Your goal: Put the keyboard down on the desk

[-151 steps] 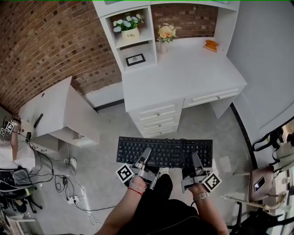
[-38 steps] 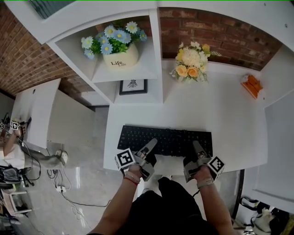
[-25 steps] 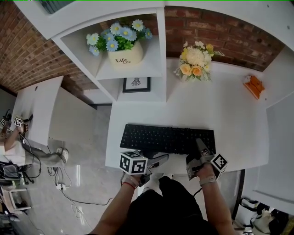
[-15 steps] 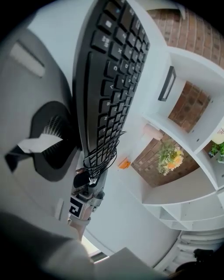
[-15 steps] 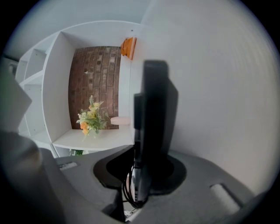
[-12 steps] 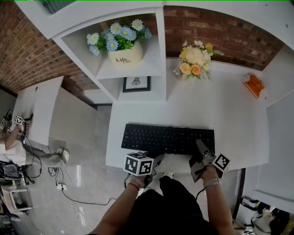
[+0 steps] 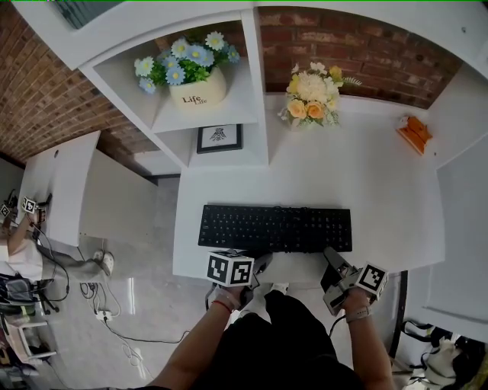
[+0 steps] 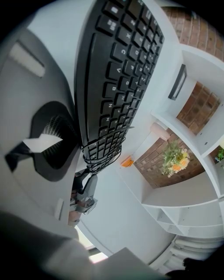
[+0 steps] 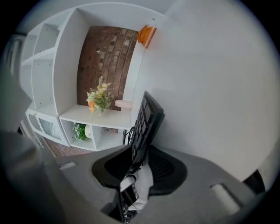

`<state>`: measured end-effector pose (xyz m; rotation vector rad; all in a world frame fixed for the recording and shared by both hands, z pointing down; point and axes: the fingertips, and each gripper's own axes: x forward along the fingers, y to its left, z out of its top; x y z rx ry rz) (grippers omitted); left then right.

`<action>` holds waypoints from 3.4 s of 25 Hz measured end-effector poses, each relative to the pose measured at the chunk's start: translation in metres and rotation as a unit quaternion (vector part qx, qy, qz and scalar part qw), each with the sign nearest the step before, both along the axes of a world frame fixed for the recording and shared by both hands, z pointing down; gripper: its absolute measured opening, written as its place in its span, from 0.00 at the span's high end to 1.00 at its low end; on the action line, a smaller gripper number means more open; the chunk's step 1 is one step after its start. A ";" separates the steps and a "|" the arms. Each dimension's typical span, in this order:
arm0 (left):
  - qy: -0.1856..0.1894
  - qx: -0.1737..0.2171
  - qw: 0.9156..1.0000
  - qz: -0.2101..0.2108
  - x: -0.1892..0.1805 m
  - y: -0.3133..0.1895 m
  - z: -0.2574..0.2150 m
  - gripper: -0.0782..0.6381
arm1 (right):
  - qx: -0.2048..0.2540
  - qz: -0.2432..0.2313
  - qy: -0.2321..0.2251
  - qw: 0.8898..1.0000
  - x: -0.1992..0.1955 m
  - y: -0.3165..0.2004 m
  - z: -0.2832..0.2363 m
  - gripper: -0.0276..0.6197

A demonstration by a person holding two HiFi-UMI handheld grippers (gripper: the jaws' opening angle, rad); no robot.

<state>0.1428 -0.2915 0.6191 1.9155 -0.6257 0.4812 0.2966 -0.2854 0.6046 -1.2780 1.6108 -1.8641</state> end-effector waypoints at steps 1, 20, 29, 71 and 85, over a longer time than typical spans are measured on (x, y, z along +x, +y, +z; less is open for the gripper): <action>0.001 -0.003 1.000 0.000 0.000 0.001 0.000 0.90 | 0.002 0.005 -0.001 1.000 0.002 0.003 0.001 0.83; 0.072 0.032 0.996 -0.033 -0.022 0.006 -0.026 0.90 | -0.019 0.076 -0.003 0.997 0.001 0.016 0.014 0.87; 0.084 0.033 0.994 -0.066 -0.050 0.019 -0.030 0.90 | 0.004 0.097 0.002 0.995 0.000 0.032 0.008 0.92; 0.034 0.427 0.888 -0.168 -0.209 0.089 -0.165 0.90 | 0.365 -0.028 0.528 0.767 -0.067 0.154 -0.168 0.96; 0.048 0.454 0.878 -0.143 -0.215 0.135 -0.186 0.90 | 0.376 -0.021 0.539 0.753 -0.094 0.201 -0.179 0.96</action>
